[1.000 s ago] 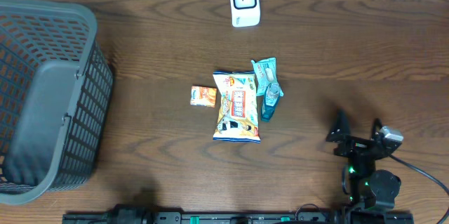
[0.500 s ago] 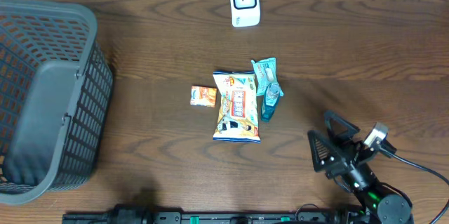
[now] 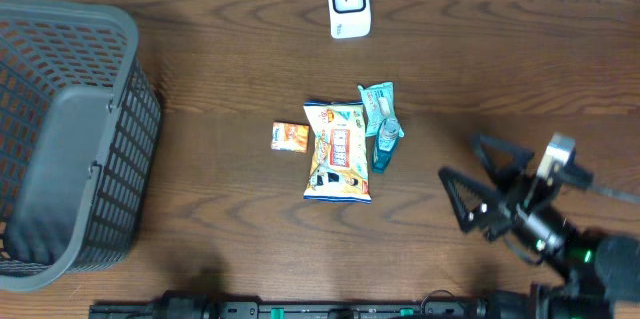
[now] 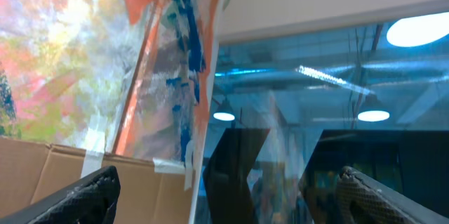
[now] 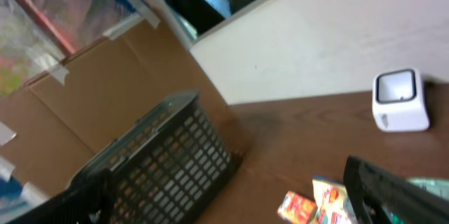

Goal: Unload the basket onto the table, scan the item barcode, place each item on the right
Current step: 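Move the right gripper toward the blue-capped bottle on the table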

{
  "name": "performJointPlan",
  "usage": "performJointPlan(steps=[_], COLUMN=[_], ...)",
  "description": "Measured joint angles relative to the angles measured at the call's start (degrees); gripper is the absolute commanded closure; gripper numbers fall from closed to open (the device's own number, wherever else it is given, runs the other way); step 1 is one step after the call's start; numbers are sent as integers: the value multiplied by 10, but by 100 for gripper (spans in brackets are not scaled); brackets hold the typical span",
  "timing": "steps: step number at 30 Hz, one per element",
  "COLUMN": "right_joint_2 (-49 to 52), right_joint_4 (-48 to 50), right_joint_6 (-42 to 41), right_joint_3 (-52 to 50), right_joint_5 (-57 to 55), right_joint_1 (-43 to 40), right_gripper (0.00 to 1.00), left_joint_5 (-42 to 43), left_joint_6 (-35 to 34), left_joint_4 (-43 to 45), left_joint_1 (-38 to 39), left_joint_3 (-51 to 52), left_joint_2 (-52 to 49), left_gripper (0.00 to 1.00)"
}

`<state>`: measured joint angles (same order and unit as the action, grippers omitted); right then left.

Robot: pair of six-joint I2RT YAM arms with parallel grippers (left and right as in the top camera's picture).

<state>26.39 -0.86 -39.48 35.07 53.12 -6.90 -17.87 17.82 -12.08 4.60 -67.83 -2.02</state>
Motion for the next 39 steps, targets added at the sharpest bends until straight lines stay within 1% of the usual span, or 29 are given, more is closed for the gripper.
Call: performJointPlan(steps=[5,6,9,10,12,15,19,24,28,31,33,35,39], right_joint_2=[125,144,195,209,241,280,338,396,426,444,453,457,456], right_joint_4=[-23,-39,-127,-167,-245,-291,-298,-302,-306,-307,-304,-292,-270], right_joint_6=[47,56,102,121,160,192,212,223,226,226,226,226,226], right_joint_3=[77,89,123,134,156,172,183,184,184,184,184,184,185], right_joint_5=[19,17,-20,-47,-137,-263,-383,-439,-447,-451,-451,-449,-428], right_joint_1=[18,26,64,81,134,214,317,388,411,419,420,420,420], right_gripper=[1,1,1,1,1,1,1,1,1,1,1,1,1], left_joint_5=[0,0,0,0,0,-6,-40,-62,-66,-62,-45,-6,88], left_joint_6=[0,0,0,0,0,0,0,-4,-49,-104,-147,-181,-216], left_joint_4=[-8,-7,-6,-4,1,0,-9,-24,-29,-37,-49,-53,-40], left_joint_1=[0,0,0,0,0,0,0,0,-1,-6,-12,-19,-31], left_joint_3=[0,0,0,0,0,-1,-7,-11,-10,-8,-2,11,55], left_joint_2=[0,0,0,0,0,0,0,0,4,9,12,13,14], left_gripper=[2,2,2,2,2,2,2,2,2,2,2,2,2])
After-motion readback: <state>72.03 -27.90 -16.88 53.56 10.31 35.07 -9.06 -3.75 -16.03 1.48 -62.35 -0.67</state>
